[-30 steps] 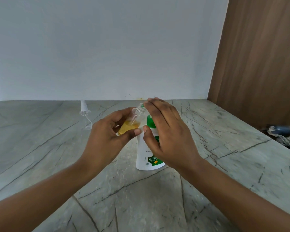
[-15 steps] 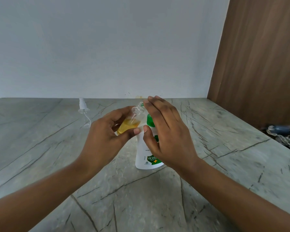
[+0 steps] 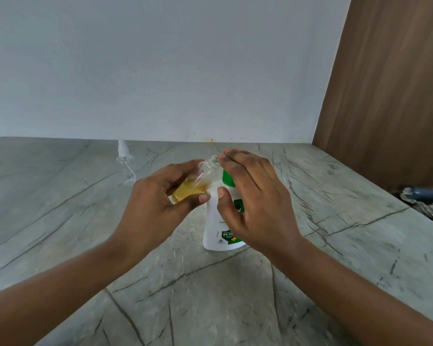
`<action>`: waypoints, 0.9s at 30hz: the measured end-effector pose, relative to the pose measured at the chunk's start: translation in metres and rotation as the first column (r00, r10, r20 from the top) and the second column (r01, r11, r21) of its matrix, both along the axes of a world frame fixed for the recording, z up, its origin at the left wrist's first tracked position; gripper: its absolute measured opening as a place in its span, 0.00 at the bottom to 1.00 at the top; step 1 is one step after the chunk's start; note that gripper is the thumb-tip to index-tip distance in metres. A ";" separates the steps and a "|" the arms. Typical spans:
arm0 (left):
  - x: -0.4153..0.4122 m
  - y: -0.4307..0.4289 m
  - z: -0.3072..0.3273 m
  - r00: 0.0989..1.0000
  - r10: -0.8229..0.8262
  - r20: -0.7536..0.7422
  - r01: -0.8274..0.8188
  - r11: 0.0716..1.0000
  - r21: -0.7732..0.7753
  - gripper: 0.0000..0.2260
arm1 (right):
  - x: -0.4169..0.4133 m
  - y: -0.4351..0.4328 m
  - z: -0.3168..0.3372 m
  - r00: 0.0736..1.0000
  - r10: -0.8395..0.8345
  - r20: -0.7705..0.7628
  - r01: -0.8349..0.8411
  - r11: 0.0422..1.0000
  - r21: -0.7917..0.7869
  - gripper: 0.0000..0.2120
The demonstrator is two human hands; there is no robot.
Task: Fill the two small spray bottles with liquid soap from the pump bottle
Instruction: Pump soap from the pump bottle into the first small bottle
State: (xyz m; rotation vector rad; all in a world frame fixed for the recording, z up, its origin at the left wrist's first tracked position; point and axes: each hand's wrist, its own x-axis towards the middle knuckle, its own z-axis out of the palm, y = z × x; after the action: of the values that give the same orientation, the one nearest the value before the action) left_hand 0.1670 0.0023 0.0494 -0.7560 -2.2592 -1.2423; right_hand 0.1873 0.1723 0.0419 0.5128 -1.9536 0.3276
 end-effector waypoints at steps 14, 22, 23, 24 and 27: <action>0.000 -0.001 0.015 1.000 0.013 0.010 -0.012 1.000 -0.016 0.24 | 0.003 0.004 0.014 0.998 -0.056 0.025 0.054 0.995 0.081 0.22; 0.002 0.000 0.017 1.000 0.028 0.010 -0.028 0.999 -0.026 0.25 | 0.003 0.003 0.013 0.998 -0.051 0.024 0.049 0.997 0.061 0.24; 0.003 0.000 0.017 0.999 0.029 0.014 -0.029 0.999 -0.030 0.25 | 0.004 0.002 0.011 0.998 -0.049 0.027 0.047 0.998 0.050 0.24; 0.003 0.000 0.016 0.999 0.029 0.016 -0.028 0.999 -0.032 0.25 | 0.004 0.001 0.010 0.999 -0.047 0.027 0.046 0.998 0.041 0.24; 0.003 0.000 0.015 1.000 0.017 0.019 -0.016 1.000 -0.022 0.25 | 0.004 0.002 0.011 1.000 -0.024 0.013 0.023 1.000 0.021 0.23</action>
State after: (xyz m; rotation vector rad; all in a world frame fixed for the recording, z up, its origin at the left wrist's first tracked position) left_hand 0.1702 0.0020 0.0646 -0.7350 -2.2935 -1.2240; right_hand 0.1917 0.1741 0.0527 0.5019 -1.9760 0.2965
